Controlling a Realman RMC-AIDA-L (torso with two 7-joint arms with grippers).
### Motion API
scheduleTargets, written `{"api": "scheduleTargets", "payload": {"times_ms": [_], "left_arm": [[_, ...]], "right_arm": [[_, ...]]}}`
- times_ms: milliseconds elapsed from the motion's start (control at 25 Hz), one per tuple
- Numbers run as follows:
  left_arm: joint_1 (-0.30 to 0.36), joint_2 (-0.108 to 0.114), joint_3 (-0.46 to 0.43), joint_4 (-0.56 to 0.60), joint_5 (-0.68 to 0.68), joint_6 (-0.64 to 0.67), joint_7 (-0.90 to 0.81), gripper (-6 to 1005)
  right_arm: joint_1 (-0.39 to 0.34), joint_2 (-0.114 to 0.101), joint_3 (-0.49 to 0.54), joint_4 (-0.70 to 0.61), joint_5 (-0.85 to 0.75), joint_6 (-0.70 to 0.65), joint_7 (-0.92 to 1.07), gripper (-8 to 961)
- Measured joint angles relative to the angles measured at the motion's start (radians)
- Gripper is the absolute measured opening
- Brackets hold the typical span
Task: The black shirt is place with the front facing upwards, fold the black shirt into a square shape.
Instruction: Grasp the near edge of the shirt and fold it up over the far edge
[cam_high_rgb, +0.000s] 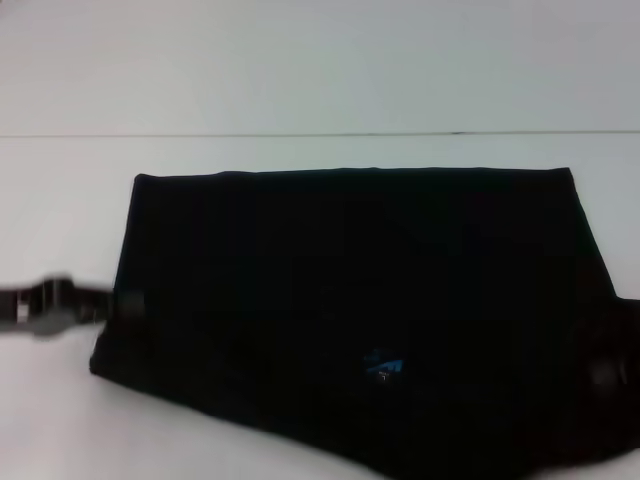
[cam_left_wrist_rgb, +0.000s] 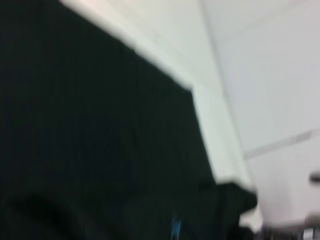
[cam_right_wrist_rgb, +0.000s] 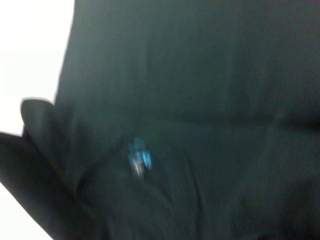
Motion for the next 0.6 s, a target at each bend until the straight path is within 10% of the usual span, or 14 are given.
{"api": "scheduleTargets", "payload": {"times_ms": [200,400,600], "left_arm": [[-0.008,0.007,-0.017,-0.093,-0.163,-0.168,0.002,33],[0.007,-0.007,-0.024,-0.201,-0.403,-0.366,0.059,33],[0.011,-0.037,-0.026,-0.289,-0.553,-0.534,0.171,33]], "right_arm": [[-0.010,-0.012,0.086,0.055,0.148,0.080,0.026,37],[-0.007,0.035,0.096,0.092,0.313,0.241,0.024,37],[-0.007,0.125,0.096,0.106,0.479,0.481,-0.037,36]]}}
